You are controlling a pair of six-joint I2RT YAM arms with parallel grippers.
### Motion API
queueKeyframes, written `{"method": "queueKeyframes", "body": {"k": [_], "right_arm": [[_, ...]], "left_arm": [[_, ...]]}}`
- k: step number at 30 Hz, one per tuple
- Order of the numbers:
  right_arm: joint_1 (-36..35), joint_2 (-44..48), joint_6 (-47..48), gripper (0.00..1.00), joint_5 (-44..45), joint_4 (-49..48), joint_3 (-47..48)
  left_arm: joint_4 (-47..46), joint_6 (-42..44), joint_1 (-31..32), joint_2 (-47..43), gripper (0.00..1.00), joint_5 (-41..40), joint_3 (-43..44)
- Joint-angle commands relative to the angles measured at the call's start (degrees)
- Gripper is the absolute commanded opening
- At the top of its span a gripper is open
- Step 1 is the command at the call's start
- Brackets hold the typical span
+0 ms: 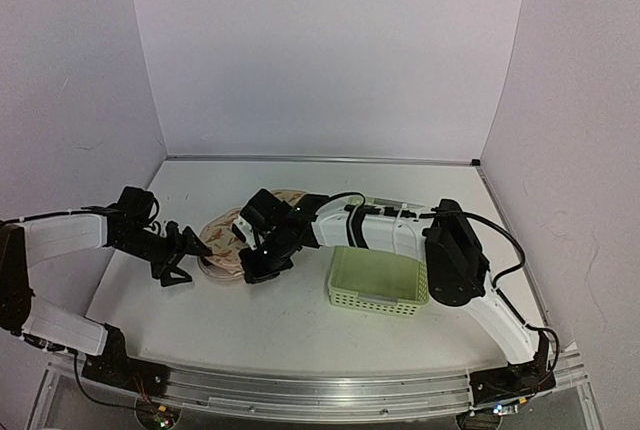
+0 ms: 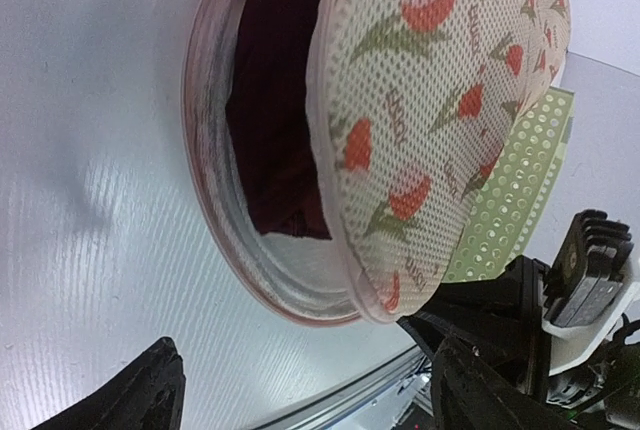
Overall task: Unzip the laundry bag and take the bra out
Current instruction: Hold the laundry bag at the center of the board.
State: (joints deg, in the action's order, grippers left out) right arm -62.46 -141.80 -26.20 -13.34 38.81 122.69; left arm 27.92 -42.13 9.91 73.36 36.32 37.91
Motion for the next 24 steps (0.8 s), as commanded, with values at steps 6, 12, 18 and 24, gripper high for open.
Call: {"method": "queueKeyframes", "body": {"k": [6,12,18,24], "right_arm": [[-0.29,-1.33,-1.23,0.00,-1.86,-1.27,4.52],[-0.29,-0.86,-1.23,0.00,-2.20,-1.76,3.57],[-0.21,-0.33,-1.38,0.00,-2.21,-2.15,2.60],[-0.26,0.41,-1.62,0.00,-1.92,-2.59,1.82]], "left_arm": [[-18.27,-17.66,-0.18,-5.00,0.90,5.08,-11.06],[-30.12,-25.47,-0.09,-4.94,0.91,4.20,-13.68],[-33.86,-27.91,-0.03,-5.65,0.90,4.03,-13.77],[-35.11,-27.41,0.85,-1.72,0.89,4.10,-13.79]]}}
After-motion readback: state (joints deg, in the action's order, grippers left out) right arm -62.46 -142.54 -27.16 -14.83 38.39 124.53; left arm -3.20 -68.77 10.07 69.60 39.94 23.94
